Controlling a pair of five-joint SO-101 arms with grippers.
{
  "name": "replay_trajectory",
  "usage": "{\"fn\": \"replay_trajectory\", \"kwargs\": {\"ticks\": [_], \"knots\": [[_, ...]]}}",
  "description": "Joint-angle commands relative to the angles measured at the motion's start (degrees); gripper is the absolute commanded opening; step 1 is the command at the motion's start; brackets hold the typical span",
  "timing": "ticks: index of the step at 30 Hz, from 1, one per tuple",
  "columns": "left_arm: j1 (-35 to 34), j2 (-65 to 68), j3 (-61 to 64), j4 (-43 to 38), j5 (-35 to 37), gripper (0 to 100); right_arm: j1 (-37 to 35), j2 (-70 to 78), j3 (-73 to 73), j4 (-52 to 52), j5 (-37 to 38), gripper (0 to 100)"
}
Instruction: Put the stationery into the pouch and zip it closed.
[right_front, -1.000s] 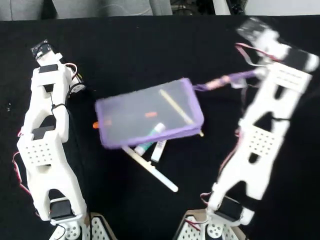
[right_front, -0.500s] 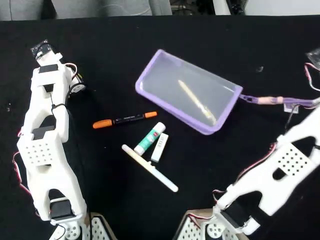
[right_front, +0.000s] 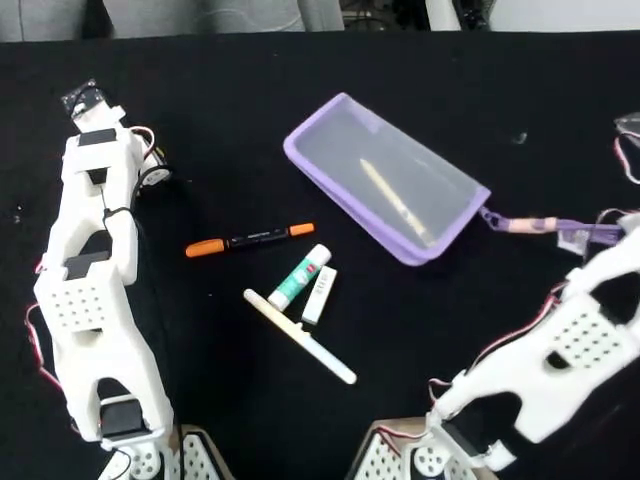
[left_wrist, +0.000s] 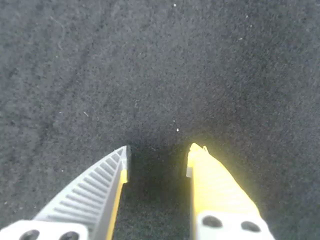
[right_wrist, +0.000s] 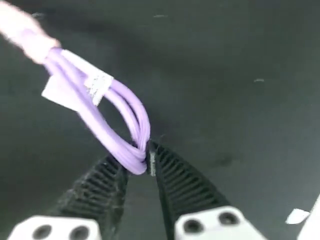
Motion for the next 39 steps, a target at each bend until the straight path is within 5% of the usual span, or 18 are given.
{"fn": "replay_trajectory", "kwargs": {"ticks": [1, 10, 15, 25, 32, 39], "knots": [[-0.4, -0.4, -0.5, -1.9, 0.6, 20, -6.2, -21.1, 24.8, 1.5, 0.8, 1.1], [-0.5, 1.6, -1.1, -1.9, 0.6, 20, -8.5, -37.2, 55.5, -10.3, 0.7, 1.1], [-0.5, 1.6, -1.2, -1.9, 0.6, 20, -3.0, -38.7, 57.2, -10.3, 0.7, 2.2], [-0.5, 1.6, -1.2, -1.9, 0.6, 20, 4.7, -43.0, 55.3, -5.8, 8.7, 22.6], [-0.6, 1.6, -1.2, -1.8, 0.6, 20, -11.8, -46.2, 62.6, -3.2, 4.0, 22.6], [-0.7, 1.7, -1.2, -1.7, 0.6, 20, -25.1, -46.2, 71.7, -17.5, -4.7, 22.6]]}}
